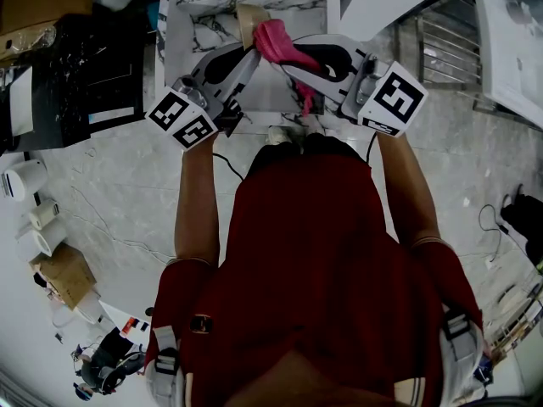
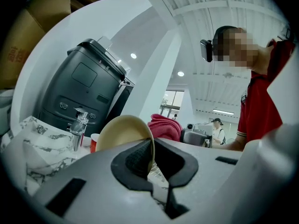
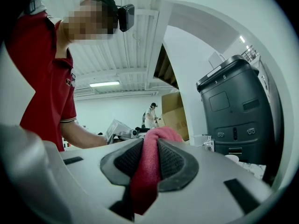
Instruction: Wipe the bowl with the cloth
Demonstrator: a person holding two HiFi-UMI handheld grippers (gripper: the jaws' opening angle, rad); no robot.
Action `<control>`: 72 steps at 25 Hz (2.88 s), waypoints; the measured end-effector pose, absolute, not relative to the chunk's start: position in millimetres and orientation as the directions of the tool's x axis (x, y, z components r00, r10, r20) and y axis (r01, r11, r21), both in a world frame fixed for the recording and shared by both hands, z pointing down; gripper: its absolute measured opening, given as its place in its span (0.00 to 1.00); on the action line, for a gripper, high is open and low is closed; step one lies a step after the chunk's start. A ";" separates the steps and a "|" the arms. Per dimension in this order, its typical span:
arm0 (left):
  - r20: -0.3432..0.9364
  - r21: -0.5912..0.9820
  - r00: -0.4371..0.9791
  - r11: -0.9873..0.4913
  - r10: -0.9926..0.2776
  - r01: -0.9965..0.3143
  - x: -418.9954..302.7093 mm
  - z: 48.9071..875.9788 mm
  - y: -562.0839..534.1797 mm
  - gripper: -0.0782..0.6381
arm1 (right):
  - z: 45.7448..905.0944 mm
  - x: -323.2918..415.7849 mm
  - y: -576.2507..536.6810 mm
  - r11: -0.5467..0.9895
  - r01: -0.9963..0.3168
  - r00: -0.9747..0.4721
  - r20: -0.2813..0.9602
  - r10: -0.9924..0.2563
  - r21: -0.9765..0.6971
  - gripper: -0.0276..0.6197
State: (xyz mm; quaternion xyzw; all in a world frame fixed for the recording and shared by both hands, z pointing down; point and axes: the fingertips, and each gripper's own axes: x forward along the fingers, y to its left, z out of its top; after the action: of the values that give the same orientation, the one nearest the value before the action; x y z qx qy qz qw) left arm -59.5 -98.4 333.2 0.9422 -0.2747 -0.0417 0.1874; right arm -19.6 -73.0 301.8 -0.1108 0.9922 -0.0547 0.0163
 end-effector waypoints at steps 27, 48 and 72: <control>-0.016 0.327 0.984 -0.931 -0.176 -0.161 -63.9 307.8 -33.2 0.14 | 289.2 -21.3 -87.4 0.986 -0.131 -0.991 -0.009 -0.133 -0.100 0.18; -0.349 0.371 0.921 -0.928 -0.174 -0.034 -76.5 261.8 -37.1 0.14 | 321.8 -16.4 -98.3 0.961 -0.155 -0.987 -0.014 -0.162 -0.230 0.18; -0.216 0.372 0.833 -0.832 -0.510 -0.412 -78.8 287.2 -89.7 0.14 | 327.8 -41.7 -48.0 0.990 -0.008 -0.996 0.088 0.005 -0.144 0.18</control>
State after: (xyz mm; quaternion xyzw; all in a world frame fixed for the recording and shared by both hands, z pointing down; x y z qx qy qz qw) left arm -78.8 -89.7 287.2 0.9444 -0.2440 -0.1547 0.1571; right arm -41.7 -48.0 327.8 -0.0007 0.9964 -0.0722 -0.0440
